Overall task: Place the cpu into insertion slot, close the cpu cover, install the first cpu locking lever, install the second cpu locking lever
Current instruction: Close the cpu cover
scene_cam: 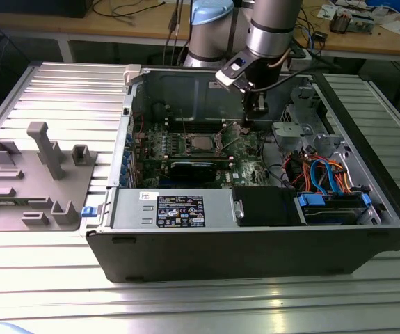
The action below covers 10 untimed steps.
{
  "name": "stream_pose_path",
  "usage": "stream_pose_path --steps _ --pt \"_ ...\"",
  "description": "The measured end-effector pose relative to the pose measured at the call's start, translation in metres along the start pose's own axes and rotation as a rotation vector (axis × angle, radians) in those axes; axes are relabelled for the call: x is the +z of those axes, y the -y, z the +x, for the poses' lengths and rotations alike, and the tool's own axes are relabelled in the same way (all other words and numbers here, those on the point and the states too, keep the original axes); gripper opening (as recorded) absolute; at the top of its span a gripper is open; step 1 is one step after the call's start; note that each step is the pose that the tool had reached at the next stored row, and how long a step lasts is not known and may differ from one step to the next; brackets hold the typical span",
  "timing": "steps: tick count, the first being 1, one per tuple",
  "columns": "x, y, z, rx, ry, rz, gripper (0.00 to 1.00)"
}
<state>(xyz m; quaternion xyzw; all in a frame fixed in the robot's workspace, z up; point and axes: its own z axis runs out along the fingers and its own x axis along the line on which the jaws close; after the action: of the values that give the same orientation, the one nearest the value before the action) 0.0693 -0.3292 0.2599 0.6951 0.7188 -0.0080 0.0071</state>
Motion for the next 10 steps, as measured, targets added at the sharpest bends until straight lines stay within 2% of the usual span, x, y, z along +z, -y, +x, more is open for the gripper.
stream_pose_path --steps 10 --pt "0.0104 -0.0024 0.0002 0.000 -0.0001 0.0000 0.11"
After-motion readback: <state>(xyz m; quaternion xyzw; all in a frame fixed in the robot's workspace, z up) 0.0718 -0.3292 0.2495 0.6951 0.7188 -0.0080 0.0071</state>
